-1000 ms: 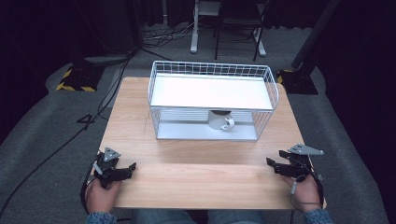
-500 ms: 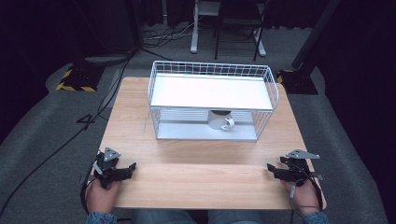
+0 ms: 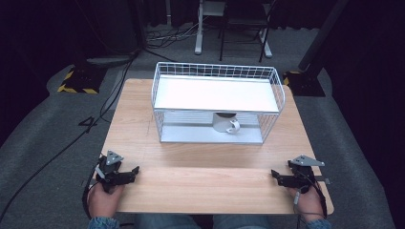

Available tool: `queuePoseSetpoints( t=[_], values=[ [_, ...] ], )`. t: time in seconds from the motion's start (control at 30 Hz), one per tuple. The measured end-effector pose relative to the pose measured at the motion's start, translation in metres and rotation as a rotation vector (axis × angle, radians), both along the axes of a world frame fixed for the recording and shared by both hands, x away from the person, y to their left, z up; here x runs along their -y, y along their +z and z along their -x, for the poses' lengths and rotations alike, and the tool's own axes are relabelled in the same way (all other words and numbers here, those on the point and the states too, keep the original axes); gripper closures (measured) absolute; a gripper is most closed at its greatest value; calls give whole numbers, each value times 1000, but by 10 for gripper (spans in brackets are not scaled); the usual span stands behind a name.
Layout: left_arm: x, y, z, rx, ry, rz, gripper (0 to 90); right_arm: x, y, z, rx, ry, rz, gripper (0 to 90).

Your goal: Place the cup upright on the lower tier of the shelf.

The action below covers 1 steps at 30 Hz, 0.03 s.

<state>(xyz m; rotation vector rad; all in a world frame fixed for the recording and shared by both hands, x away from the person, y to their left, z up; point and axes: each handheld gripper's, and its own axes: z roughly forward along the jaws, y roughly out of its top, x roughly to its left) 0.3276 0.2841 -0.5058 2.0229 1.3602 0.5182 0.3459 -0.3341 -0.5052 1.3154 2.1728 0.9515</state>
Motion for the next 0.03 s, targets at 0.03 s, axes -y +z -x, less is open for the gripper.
queuePoseSetpoints(
  t=[0.03],
  values=[
    [0,0,0,1,0,-2,150,0,0,0,0,0,0,147]
  ],
)
